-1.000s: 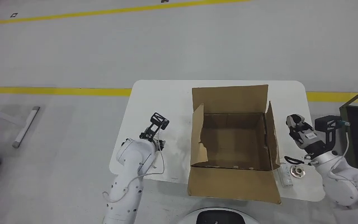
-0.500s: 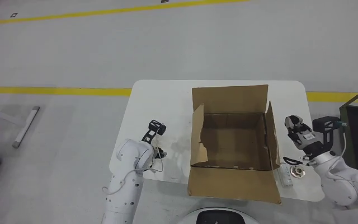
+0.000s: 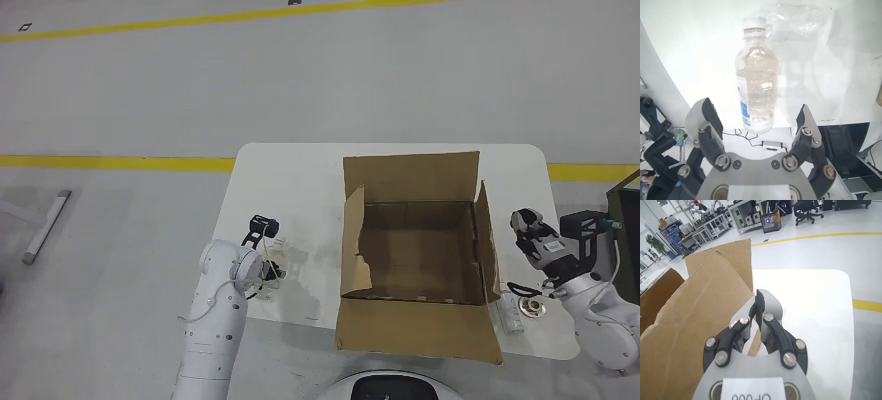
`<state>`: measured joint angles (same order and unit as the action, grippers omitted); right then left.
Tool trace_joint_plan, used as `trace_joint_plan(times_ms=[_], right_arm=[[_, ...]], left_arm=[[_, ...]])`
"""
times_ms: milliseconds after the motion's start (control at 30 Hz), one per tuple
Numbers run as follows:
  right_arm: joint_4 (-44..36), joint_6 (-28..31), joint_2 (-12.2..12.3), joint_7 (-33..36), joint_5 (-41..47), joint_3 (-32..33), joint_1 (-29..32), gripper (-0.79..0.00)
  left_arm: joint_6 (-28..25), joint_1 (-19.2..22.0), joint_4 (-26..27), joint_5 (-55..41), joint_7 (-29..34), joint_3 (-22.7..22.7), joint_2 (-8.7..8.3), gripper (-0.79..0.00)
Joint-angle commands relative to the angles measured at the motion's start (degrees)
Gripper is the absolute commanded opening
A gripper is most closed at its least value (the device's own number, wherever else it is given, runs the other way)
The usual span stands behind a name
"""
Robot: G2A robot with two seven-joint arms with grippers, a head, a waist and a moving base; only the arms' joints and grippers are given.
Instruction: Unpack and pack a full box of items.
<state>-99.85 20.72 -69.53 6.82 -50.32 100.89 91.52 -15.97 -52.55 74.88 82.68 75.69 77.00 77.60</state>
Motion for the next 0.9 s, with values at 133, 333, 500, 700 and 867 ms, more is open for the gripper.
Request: trace_joint_plan(times_ms=[133, 333, 500, 700, 867], right_arm=[[0.12, 0.02, 0.1, -0.21, 0.23, 0.22, 0.27, -0.785], [0.07, -0.04, 0.19, -0.18, 0.35, 0.17, 0.34, -0.785], [-0.08, -0.13, 0.27, -0.01, 0.27, 0.09, 0.14, -0.785], [-0.35, -0.22, 0.37, 0.17, 0.09, -0.05, 0.12, -0.785], [-0.49, -0.24, 0.44, 0.22, 0.11, -0.11, 0.21, -0.785]], left_arm=[[0.7, 1.37, -5.13, 0.37, -1.44, -1.44, 0.07, 0.0], [1.34, 2.67, -9.42, 0.58, -2.66, -2.7, 0.16, 0.0], [2.37, 3.99, -12.52, -0.26, -3.09, -3.23, 0.29, 0.0], [2.55, 4.65, -13.86, -0.26, -3.6, -3.71, 0.21, -0.2], [2.75, 4.86, -14.63, -0.15, -4.0, -3.88, 0.07, -0.671]])
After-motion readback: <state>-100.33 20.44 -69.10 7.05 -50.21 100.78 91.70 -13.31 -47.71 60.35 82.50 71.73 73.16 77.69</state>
